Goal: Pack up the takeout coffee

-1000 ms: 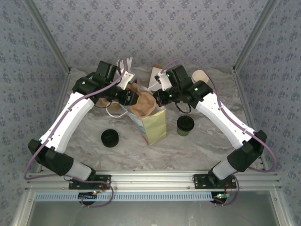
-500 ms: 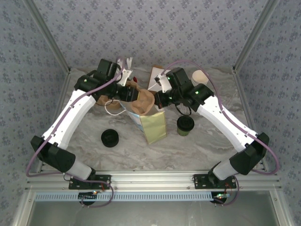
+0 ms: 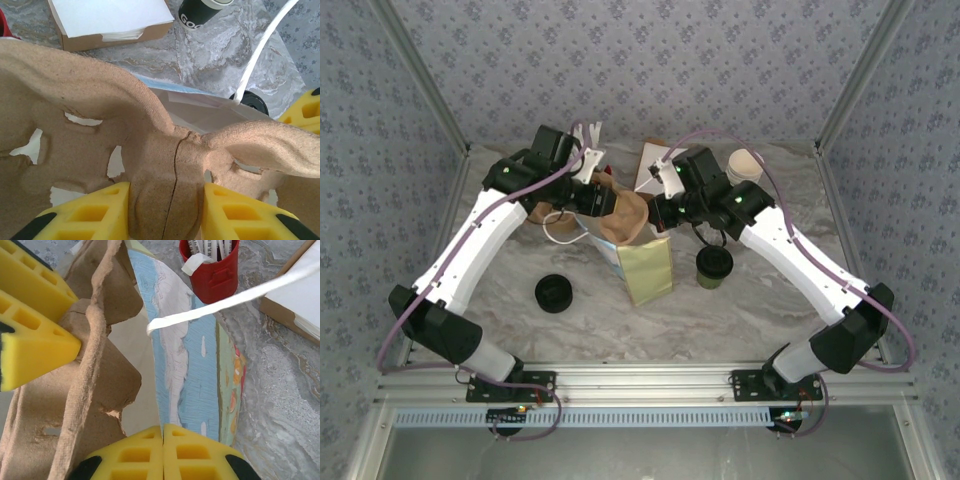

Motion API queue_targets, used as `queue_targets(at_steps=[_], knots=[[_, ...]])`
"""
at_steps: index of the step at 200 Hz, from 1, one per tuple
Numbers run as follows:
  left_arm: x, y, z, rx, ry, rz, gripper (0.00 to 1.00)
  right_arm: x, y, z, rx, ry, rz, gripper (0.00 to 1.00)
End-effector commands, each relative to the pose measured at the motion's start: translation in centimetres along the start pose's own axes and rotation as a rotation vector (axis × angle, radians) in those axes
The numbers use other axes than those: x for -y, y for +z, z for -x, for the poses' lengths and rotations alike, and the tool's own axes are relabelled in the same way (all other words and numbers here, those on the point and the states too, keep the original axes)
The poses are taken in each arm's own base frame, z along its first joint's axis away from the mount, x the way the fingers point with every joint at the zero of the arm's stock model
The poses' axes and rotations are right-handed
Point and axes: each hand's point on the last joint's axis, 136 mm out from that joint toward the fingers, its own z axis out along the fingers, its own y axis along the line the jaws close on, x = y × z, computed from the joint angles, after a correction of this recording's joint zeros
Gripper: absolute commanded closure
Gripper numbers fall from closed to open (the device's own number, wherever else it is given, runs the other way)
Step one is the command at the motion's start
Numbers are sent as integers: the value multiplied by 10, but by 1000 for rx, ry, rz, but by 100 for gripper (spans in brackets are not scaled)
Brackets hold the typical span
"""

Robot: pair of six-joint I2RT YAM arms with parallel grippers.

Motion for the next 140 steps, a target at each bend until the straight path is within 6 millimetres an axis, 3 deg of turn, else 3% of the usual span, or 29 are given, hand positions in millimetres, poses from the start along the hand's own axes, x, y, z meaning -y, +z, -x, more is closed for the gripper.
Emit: queue_targets(at_steps=[1, 25, 42, 68, 97, 140], knots=[[-1, -2, 3, 31, -39, -12, 65, -8, -7, -7, -8, 8, 19, 88], [4, -5, 3, 37, -29, -32, 65, -1, -13, -3, 4, 58, 13, 74], [3, -2, -1, 17, -17, -33, 65, 4, -22, 3, 31, 100, 24, 56], [1, 0, -2, 11, -15, -23, 64, 19, -36, 14, 63, 167, 2, 49], [1, 1, 0, 12, -7, -21, 64, 40, -49, 24, 92, 277, 2, 49], [5, 6, 2, -13, 33, -6, 65, 43, -58, 37, 117, 292, 41, 44]])
